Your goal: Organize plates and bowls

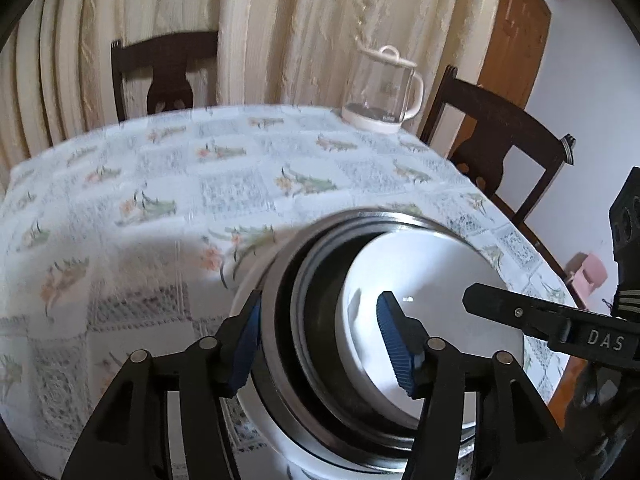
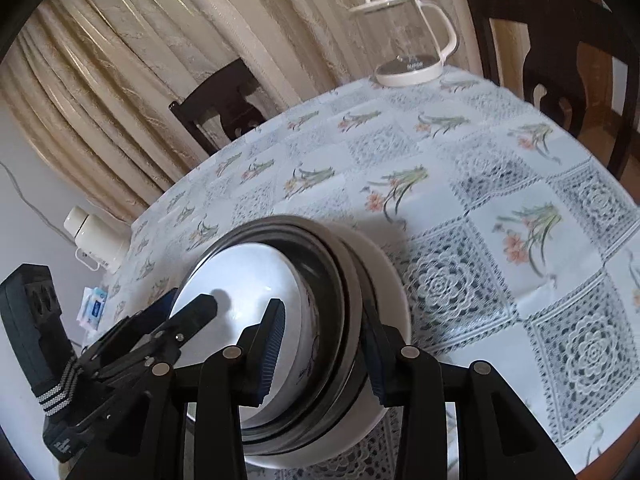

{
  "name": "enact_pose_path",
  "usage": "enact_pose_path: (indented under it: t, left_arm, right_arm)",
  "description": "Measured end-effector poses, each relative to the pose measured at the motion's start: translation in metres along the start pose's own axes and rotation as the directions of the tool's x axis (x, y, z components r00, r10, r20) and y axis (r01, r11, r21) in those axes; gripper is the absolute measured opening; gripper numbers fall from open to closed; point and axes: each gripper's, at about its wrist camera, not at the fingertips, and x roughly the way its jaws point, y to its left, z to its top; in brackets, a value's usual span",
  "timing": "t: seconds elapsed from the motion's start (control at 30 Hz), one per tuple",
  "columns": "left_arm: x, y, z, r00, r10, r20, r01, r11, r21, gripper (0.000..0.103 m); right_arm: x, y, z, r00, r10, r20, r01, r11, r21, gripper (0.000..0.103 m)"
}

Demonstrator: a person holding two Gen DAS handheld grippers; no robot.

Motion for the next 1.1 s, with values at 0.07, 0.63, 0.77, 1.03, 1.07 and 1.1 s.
enact_pose_path:
  t: [0.07,0.63,0.77,1.03,1.07,1.1]
  left_arm:
    - [0.002,0.002,0.002,1.000,0.007,0.002,-0.007,1.000,0.003,0.059]
    - [0.012,0.011,0.002,1.000,0.021,0.003,-0.021,1.000,-0.003,0.070]
    - [0.013,0.012,0.003,1.000,0.019,0.002,-0.019,1.000,-0.006,0.070]
    - [0.014,0.013,0.003,1.000,0.013,-0.002,-0.013,1.000,-0.019,0.073]
    - [0.014,0.014,0.003,1.000,0.012,-0.003,-0.012,1.000,-0.023,0.073]
    - [0.015,0.013,0.003,1.000,0.011,-0.003,-0.011,1.000,-0.026,0.073]
  right_arm:
    - [-0.006,0.001,0.001,0.999,-0.010,0.033,0.011,1.000,-0.016,0.041]
    - [0.002,-0.002,-0.002,0.996,-0.057,0.076,0.062,0.996,-0.070,0.047]
    - [0.005,-0.003,0.000,0.995,-0.058,0.075,0.062,0.996,-0.063,0.048]
    - [0.012,-0.005,0.002,0.997,-0.048,0.058,0.051,0.997,-0.054,0.049]
    - [0.012,-0.005,0.002,0.997,-0.047,0.057,0.050,0.997,-0.054,0.049]
    - [0.012,-0.005,0.002,0.997,-0.049,0.057,0.052,0.997,-0.056,0.049]
